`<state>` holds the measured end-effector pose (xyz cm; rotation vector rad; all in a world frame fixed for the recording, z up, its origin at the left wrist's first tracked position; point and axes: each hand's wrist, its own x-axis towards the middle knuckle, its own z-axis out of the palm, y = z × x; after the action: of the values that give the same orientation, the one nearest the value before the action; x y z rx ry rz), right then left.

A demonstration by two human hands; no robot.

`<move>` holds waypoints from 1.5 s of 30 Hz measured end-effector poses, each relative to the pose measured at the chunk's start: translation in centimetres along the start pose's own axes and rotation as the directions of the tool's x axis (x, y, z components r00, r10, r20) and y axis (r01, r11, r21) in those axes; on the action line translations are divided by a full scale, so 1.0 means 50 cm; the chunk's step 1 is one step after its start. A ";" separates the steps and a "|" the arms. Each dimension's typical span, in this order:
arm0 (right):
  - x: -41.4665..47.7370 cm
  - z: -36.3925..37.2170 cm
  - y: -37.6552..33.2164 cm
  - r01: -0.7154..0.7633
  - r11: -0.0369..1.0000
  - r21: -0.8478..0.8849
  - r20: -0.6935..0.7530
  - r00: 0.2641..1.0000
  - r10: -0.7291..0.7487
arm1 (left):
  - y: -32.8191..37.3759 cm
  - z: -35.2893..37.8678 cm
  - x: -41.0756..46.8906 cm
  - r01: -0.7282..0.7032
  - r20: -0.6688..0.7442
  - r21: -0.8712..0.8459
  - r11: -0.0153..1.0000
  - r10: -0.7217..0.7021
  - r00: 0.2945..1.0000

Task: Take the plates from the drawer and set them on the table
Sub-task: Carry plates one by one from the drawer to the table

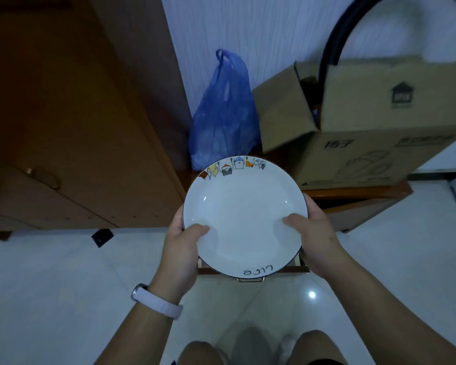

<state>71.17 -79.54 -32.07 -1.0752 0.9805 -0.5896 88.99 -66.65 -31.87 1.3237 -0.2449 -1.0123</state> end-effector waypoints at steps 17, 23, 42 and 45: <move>-0.325 0.186 -0.410 0.085 0.995 -0.042 0.065 0.994 -0.082 | 0.427 -0.002 -0.324 -0.074 -0.033 -0.096 0.993 0.071 0.997; -0.376 0.205 -0.418 0.085 0.996 0.010 0.112 0.990 -0.085 | 0.446 -0.016 -0.398 -0.136 -0.072 -0.114 0.984 0.128 0.989; -0.378 0.162 -0.465 0.061 0.993 -0.103 0.527 0.850 0.002 | 0.413 0.105 -0.601 -0.342 -0.454 -0.127 0.931 0.252 0.855; -0.384 0.168 -0.462 0.051 0.990 -0.133 0.608 0.793 0.041 | 0.397 0.122 -0.642 -0.378 -0.562 -0.112 0.919 0.255 0.787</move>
<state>70.78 -69.36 -2.58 -1.2869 0.4480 -0.1412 75.79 -49.32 -0.43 1.2555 0.0746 -0.3371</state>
